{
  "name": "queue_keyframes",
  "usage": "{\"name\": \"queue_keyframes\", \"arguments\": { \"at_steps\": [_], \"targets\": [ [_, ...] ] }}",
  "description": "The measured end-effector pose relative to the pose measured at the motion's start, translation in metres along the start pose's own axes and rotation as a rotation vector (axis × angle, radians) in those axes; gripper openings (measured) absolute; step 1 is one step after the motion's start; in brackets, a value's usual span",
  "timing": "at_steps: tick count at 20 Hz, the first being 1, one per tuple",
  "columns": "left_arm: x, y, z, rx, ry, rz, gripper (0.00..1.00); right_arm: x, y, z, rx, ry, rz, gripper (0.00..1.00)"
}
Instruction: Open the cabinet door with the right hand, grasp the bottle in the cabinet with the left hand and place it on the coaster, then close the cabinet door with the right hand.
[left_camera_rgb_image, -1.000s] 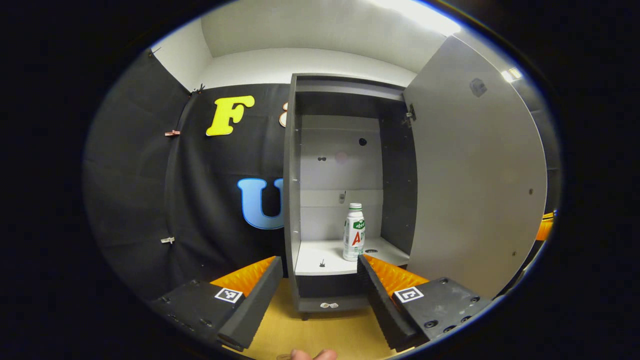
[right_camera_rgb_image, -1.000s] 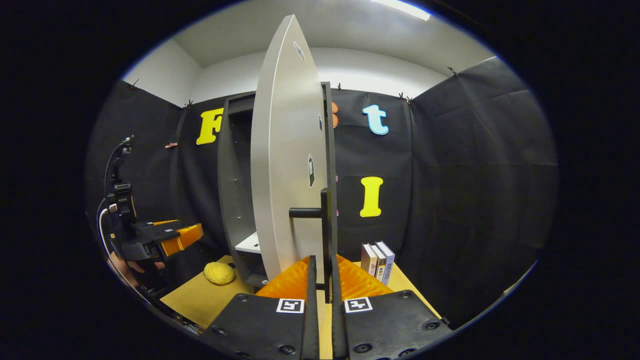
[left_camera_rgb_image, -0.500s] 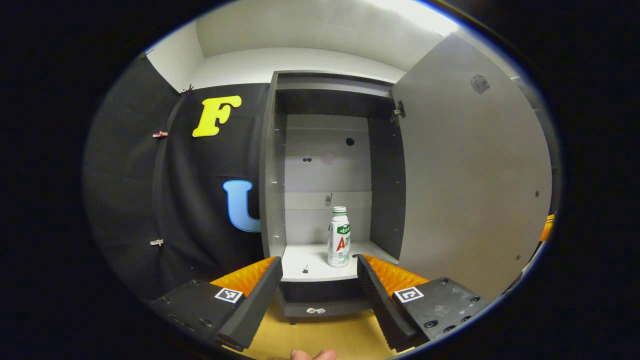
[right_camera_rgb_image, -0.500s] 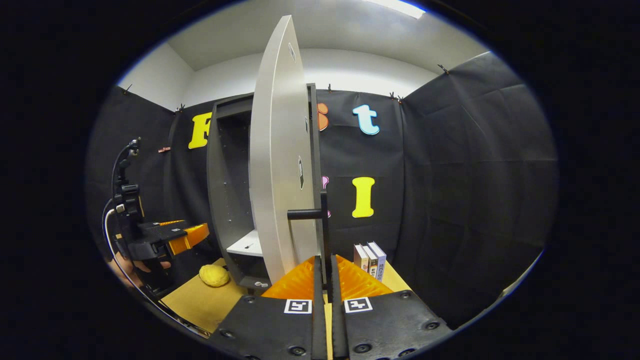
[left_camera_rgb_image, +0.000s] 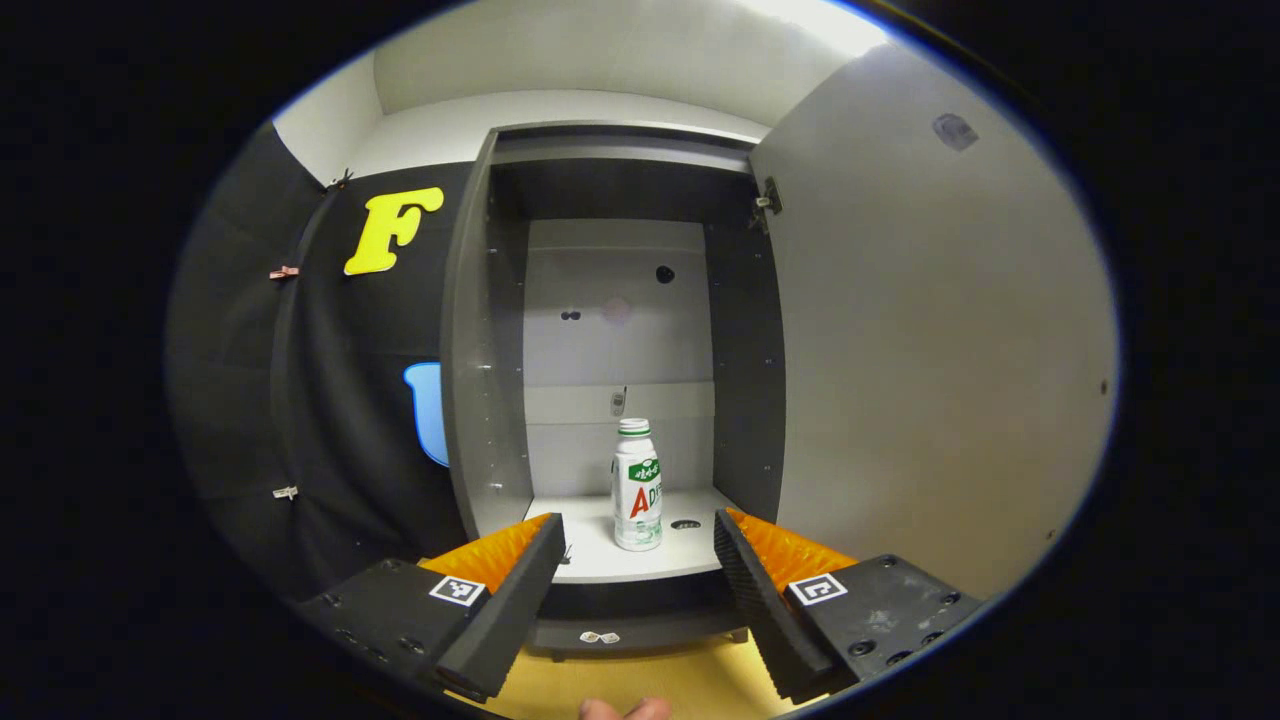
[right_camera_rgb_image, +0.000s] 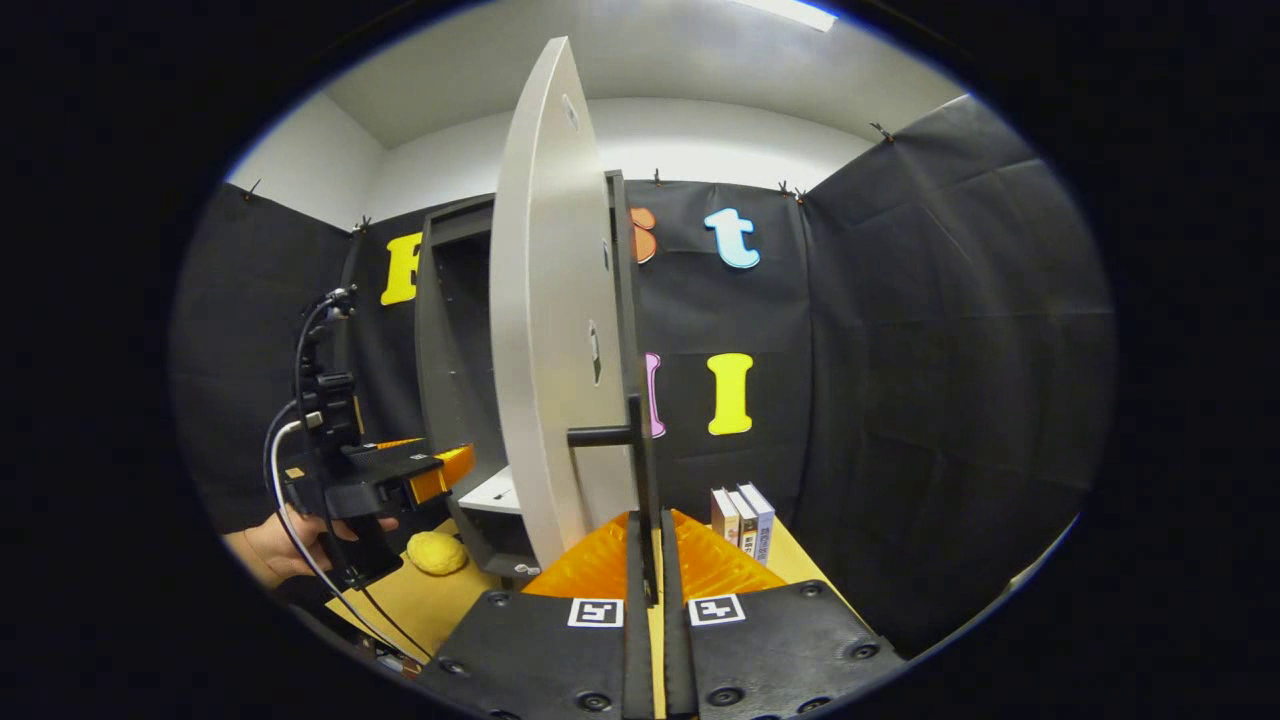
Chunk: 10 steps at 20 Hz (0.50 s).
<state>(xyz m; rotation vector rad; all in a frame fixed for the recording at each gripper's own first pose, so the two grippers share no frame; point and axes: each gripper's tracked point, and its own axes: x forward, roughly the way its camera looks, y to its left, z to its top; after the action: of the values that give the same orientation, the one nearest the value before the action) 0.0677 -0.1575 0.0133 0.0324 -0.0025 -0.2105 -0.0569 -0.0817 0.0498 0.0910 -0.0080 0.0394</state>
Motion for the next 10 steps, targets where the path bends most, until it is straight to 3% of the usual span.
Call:
{"name": "queue_keyframes", "arguments": {
  "at_steps": [4, 6, 10],
  "targets": [
    [0.034, -0.011, -0.008, -0.003, 0.020, 0.008, 0.94, -0.013, -0.010, 0.003, -0.006, -0.012, 0.006, 0.22],
    [0.051, -0.013, -0.010, -0.005, 0.021, 0.014, 0.94, -0.015, -0.033, 0.008, -0.014, -0.039, -0.057, 0.37],
    [0.089, -0.010, -0.012, -0.002, 0.021, 0.040, 0.94, -0.012, -0.076, 0.014, 0.033, -0.085, -0.175, 0.79]
  ]
}}
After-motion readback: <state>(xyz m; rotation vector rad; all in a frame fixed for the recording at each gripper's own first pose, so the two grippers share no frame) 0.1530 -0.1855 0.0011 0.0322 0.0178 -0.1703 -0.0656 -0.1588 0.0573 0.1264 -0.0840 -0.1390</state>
